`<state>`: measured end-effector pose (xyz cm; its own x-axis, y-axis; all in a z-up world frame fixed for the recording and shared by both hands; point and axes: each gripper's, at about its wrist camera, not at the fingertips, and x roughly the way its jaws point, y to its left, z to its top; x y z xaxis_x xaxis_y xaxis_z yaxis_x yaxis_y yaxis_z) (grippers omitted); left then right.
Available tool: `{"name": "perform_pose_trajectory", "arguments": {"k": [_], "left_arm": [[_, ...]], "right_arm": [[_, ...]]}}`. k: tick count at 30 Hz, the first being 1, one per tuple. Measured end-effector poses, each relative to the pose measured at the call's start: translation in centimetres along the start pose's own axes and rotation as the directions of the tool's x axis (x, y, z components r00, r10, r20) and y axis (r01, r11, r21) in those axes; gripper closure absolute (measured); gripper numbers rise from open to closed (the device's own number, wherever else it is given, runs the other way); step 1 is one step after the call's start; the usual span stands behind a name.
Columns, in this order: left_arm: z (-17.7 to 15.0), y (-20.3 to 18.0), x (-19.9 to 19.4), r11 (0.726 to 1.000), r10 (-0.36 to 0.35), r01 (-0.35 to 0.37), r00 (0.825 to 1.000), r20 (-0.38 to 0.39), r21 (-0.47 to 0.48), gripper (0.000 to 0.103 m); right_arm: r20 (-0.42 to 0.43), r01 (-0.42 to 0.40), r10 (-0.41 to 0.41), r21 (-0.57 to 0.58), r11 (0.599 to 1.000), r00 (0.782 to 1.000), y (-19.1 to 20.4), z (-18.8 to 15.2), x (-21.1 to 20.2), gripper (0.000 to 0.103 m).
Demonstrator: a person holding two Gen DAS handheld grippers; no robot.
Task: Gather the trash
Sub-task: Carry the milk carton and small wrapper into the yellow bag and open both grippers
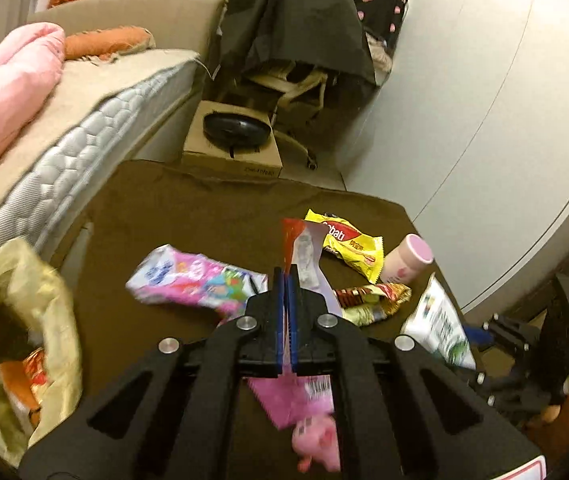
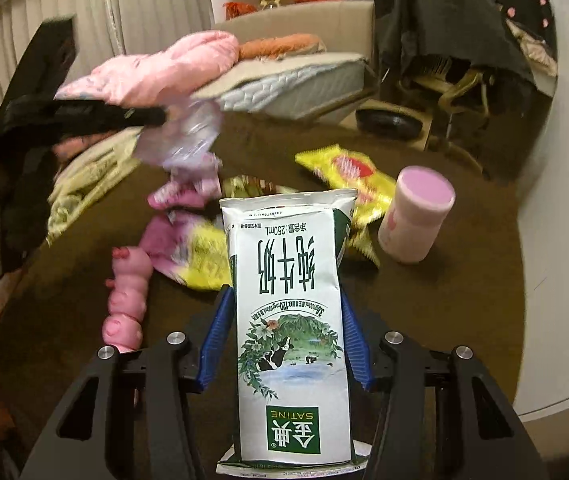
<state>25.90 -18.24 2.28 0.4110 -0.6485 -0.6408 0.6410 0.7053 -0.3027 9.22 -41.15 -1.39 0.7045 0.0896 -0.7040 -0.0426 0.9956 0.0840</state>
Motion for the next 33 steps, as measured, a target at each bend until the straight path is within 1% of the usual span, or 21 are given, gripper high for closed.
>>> {"name": "perform_pose_trajectory", "arguments": {"k": [3, 7, 9, 12, 17, 20, 23, 28, 31, 33], "left_arm": [[-1.0, 0.5, -3.1, 1.000, 0.010, -0.010, 0.999, 0.042, -0.011, 0.101], [-2.7, 1.5, -7.2, 0.998, 0.060, -0.058, 0.995, 0.085, -0.026, 0.101], [-3.4, 2.1, -8.6, 0.996, 0.087, -0.084, 0.992, 0.096, -0.036, 0.101], [-4.8, 3.7, -10.9, 0.990, 0.136, -0.129, 0.984, 0.114, -0.063, 0.101], [-6.7, 7.0, -14.6, 0.973, 0.216, -0.199, 0.965, 0.147, -0.119, 0.101], [-7.6, 8.9, -16.4, 0.962, 0.252, -0.229, 0.955, 0.157, -0.148, 0.101], [-8.3, 11.0, -17.7, 0.952, 0.275, -0.244, 0.948, 0.163, -0.186, 0.101], [-9.6, 14.1, -19.3, 0.931, 0.321, -0.279, 0.932, 0.167, -0.235, 0.101], [-10.1, 15.8, -20.1, 0.919, 0.344, -0.293, 0.923, 0.171, -0.264, 0.101], [-10.4, 17.0, -20.3, 0.912, 0.351, -0.296, 0.922, 0.167, -0.284, 0.101]], "right_arm": [[0.053, -0.001, 0.002, -0.021, 1.000, 0.999, 1.2, 1.1, -1.6, 0.055], [0.125, -0.012, 0.019, -0.051, 0.999, 0.992, 3.4, 2.8, -3.2, 0.055], [0.155, -0.026, 0.037, -0.068, 0.997, 0.987, 4.7, 3.8, -3.7, 0.055], [0.192, -0.052, 0.070, -0.098, 0.994, 0.979, 7.0, 5.6, -4.0, 0.055], [0.229, -0.108, 0.141, -0.151, 0.983, 0.963, 11.2, 8.2, -3.6, 0.055], [0.229, -0.141, 0.187, -0.204, 0.969, 0.955, 14.5, 9.8, -2.6, 0.055], [0.216, -0.166, 0.221, -0.247, 0.955, 0.951, 17.3, 10.9, -1.4, 0.055], [0.171, -0.224, 0.286, -0.309, 0.924, 0.943, 21.9, 12.5, 1.5, 0.055], [0.146, -0.240, 0.304, -0.343, 0.908, 0.941, 24.4, 13.4, 3.5, 0.055], [0.132, -0.253, 0.316, -0.356, 0.900, 0.940, 25.5, 13.9, 4.7, 0.055]]}}
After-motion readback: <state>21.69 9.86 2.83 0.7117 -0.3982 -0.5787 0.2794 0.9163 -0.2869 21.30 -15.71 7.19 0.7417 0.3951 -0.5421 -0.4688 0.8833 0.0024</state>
